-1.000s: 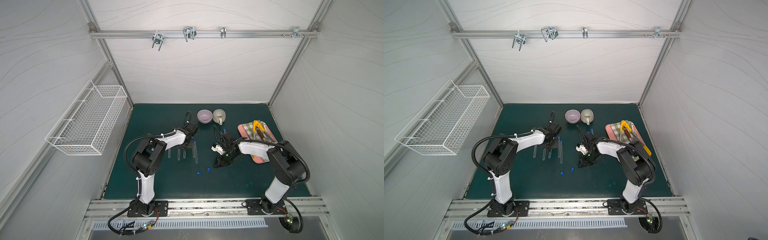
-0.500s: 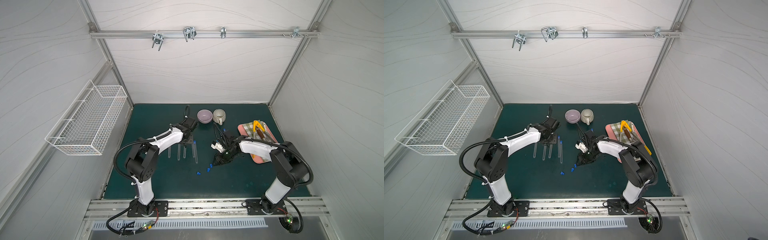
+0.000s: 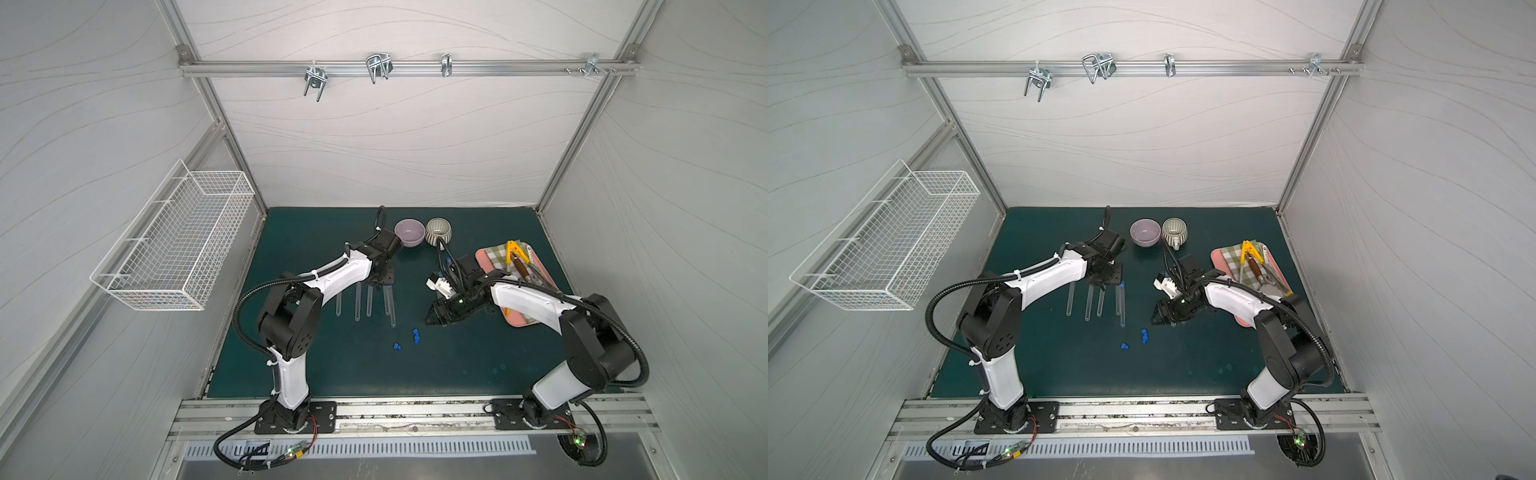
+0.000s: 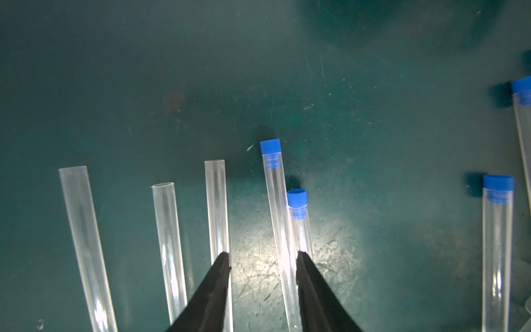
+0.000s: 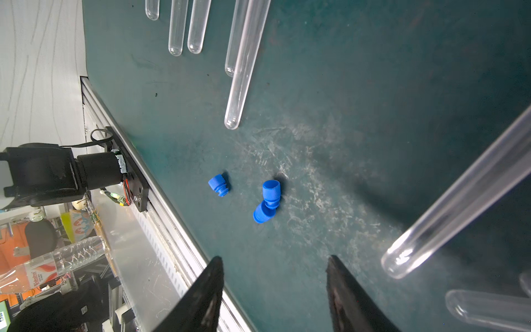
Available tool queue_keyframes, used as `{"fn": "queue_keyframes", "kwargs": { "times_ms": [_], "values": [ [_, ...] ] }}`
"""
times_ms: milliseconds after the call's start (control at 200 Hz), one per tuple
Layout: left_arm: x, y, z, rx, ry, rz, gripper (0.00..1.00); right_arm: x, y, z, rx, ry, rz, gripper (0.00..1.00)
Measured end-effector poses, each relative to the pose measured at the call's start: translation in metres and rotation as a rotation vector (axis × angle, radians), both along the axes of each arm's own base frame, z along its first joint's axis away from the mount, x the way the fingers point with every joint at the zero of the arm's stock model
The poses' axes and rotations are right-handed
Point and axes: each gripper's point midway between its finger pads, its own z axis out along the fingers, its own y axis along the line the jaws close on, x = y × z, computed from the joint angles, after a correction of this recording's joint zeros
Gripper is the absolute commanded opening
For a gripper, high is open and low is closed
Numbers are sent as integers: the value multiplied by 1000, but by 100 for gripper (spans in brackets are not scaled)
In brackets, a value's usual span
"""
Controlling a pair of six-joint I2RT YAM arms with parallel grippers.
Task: Remove stoppers from test tubes
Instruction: Pick up the test tube at the center of the board.
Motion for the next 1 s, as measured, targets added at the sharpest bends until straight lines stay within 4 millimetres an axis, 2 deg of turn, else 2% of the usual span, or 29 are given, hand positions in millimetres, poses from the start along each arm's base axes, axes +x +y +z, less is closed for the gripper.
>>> {"fn": "queue_keyframes", "kwargs": {
  "times_ms": [240, 765, 1001],
  "values": [
    [-4, -3, -18, 2, 48, -5, 39, 1, 1, 3, 30, 7, -11, 75],
    [-9, -5, -40, 11, 104, -6, 37, 10, -7, 8, 66, 5, -48, 78],
    [-10, -5, -44, 15, 112, -7, 37, 12, -8, 8, 70, 5, -56, 79]
  ]
}}
